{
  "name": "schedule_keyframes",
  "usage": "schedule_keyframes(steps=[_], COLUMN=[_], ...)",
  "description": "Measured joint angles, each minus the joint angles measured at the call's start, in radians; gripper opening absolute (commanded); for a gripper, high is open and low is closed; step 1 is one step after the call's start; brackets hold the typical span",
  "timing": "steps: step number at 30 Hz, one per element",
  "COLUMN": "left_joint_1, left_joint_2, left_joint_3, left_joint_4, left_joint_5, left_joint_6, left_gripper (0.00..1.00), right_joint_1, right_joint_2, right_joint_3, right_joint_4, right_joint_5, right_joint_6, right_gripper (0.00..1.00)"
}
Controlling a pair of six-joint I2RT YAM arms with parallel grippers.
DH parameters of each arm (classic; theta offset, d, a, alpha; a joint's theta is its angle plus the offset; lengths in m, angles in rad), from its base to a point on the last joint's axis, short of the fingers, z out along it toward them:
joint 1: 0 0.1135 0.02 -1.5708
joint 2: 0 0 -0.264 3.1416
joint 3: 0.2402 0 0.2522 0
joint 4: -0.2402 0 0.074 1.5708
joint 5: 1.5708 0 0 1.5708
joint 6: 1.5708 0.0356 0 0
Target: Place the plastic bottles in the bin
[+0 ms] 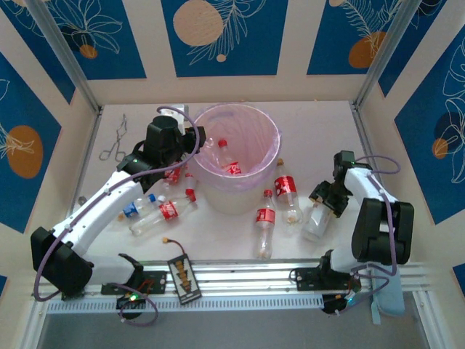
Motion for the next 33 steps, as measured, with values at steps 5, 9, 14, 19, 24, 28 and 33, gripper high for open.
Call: schedule_keyframes(steps=[5,9,14,19,24,28,33], left_joint_1=[0.000,0.000,0.000,0.000,0.000,0.000,0.000], left_joint_2=[0.000,0.000,0.000,0.000,0.000,0.000,0.000], left_joint_3=[0.000,0.000,0.000,0.000,0.000,-0.001,-0.001], left_joint_4=[0.000,0.000,0.000,0.000,0.000,0.000,0.000], left_joint_5=[0.000,0.000,0.000,0.000,0.000,0.000,0.000], left_joint_6=[-0.007,-0.007,-0.013,-0.015,-0.021,-0.025,-0.025], left_gripper=[0.42,0.42,0.42,0.42,0.42,0.42,0.42], right_joint_1=[-0.014,-0.032,-0.037,0.051,0.258,0.423,0.600], right_joint_2=[-0.084,-0.171,-0.263,-0.274,-0.252,-0.171,0.010], right_joint_3=[0.083,0.204,0.433,0.684,0.831,0.956,1.076], right_joint_4=[-0.060,-0.113,-0.146,-0.127,-0.053,0.003,0.026], right_joint_5=[-0.001,-0.051,-0.183,-0.279,-0.314,-0.309,-0.270], right_joint_6=[-0.014,-0.036,-0.039,-0.021,0.008,0.013,-0.017], right_gripper=[0.66,0.66,0.65,0.65,0.64,0.64,0.64])
